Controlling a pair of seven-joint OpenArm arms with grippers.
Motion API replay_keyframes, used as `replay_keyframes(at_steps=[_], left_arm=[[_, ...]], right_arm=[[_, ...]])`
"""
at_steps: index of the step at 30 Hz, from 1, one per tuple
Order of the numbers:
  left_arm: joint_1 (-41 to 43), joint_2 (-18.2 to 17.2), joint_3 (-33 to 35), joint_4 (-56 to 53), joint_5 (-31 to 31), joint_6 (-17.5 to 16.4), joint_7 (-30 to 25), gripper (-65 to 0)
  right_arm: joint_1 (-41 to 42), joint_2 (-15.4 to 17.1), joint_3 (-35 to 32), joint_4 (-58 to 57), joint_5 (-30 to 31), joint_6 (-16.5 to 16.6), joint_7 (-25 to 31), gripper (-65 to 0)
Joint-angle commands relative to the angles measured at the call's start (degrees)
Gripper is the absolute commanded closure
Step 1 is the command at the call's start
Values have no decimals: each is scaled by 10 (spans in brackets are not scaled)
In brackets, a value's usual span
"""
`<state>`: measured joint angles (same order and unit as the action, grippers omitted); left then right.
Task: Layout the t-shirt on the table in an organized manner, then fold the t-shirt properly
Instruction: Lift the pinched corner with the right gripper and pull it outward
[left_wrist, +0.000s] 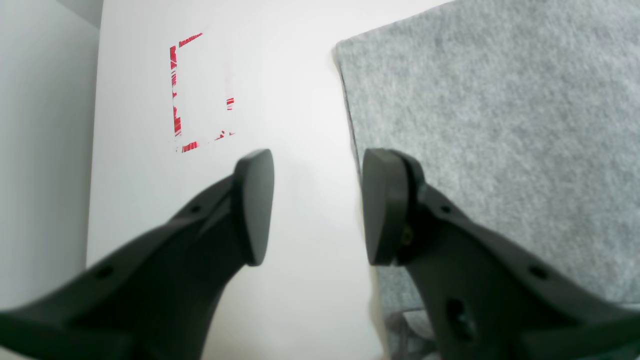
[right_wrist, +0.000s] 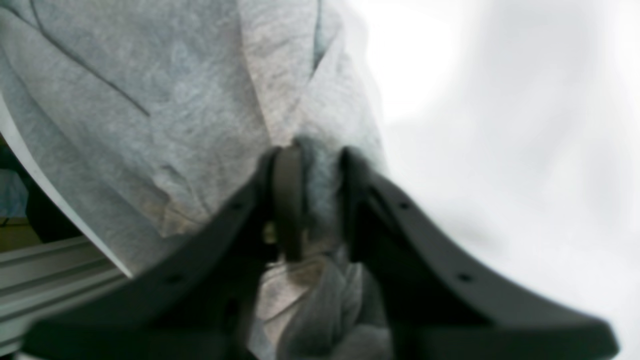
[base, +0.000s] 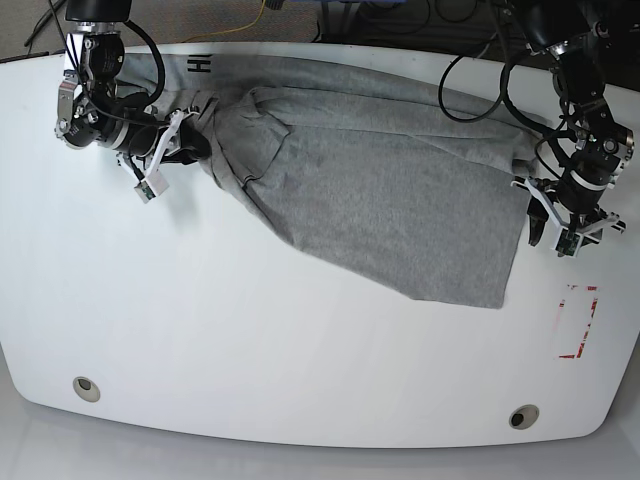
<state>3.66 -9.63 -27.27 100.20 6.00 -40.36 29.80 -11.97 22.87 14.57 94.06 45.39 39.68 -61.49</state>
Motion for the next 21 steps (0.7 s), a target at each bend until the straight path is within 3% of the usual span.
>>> replay_keyframes(at_steps=[1,8,14,21], left_arm=[[-7,-6,-1,9,-7,4,-14,-267],[-7,-6,-1,9,-7,4,-14,-267],[-7,-6,-1,9,-7,4,-14,-267],[-7,-6,-1,9,-7,4,-14,-267]], right_arm=[[5,10,3,13,12,3,12,-63],[4,13,4,60,12,3,10,0],[5,11,21,129,13,3,-33,0],[10,2,36,176,13,-29,-54,0]])
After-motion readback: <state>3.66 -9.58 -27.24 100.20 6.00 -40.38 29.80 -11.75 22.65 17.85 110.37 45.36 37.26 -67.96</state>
